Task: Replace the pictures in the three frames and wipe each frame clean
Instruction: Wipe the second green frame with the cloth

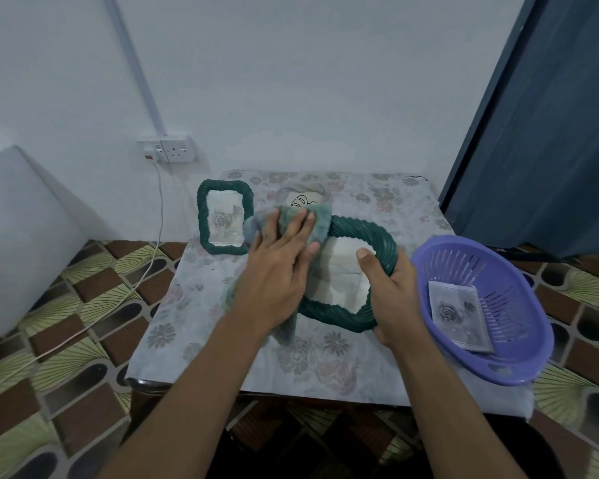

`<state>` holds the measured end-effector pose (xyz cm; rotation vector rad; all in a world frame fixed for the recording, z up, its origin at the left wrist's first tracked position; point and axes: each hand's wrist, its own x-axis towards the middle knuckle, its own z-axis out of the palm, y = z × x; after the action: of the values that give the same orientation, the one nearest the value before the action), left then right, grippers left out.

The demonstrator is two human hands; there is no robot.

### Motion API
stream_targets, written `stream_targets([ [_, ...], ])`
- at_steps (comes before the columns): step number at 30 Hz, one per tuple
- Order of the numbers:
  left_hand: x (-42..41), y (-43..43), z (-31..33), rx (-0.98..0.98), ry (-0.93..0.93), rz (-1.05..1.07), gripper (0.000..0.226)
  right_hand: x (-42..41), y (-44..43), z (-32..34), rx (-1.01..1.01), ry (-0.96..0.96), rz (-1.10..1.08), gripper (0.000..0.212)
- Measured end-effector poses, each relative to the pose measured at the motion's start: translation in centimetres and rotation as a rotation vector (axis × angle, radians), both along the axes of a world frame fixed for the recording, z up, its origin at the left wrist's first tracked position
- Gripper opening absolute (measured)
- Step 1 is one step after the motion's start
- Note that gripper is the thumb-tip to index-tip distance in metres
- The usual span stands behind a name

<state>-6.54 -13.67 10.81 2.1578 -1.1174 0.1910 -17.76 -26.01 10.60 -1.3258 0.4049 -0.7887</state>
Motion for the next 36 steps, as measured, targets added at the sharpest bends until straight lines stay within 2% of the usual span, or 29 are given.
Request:
stream_targets([
  [3,0.4,0.2,-0.2,-0.022,-0.057,0.035,0.049,0.2,0.1,0.0,0.006,-0.012,0.010,0.019],
  [6,0.2,0.2,0.0,-0.049,-0.005,0.115,0.050,0.5,0.6,-0.1,0.026,0.003,0.023,0.022],
  [11,-0.7,-0.3,-0.4,-0.012,-0.033,0.059,0.052,0.7,0.6,-0.4,0.089,-0.012,0.026,0.021],
  [14,0.1,0.2,-0.4,-0.031,-0.036,0.112,0.051,0.7,0.6,-0.5,0.084,-0.015,0.037,0.018],
  [17,-0.1,-0.1,0.0,-0.030,0.000,0.155,0.052,0.7,0.5,-0.6,0.059,-0.007,0.041,0.024],
  [21,-0.9,-0.4,-0.2,0.006,0.006,0.080,0.054,0.8,0.5,-0.9,0.070,-0.012,0.051,0.029],
  [26,0.1,0.2,-0.7,0.014,-0.027,0.111,0.051,0.6,0.5,-1.3,0.099,0.001,0.071,0.027],
  [29,0.4,0.6,0.3,0.018,0.158,0.198,0.043,0.3,0.5,-1.4,0.119,0.036,0.095,0.030],
  [31,1.2,1.2,0.2,-0.072,0.412,0.316,0.047,0.2,0.5,-1.5,0.166,0.053,0.110,0.029],
  [34,2.0,2.1,0.6,-0.531,0.957,0.417,0.044,0.0,0.1,-1.6,0.264,0.066,0.095,0.018],
  [36,2.1,2.5,0.9,-0.729,1.194,0.429,0.036,0.0,-0.2,-1.9,0.350,0.069,0.064,0.016],
])
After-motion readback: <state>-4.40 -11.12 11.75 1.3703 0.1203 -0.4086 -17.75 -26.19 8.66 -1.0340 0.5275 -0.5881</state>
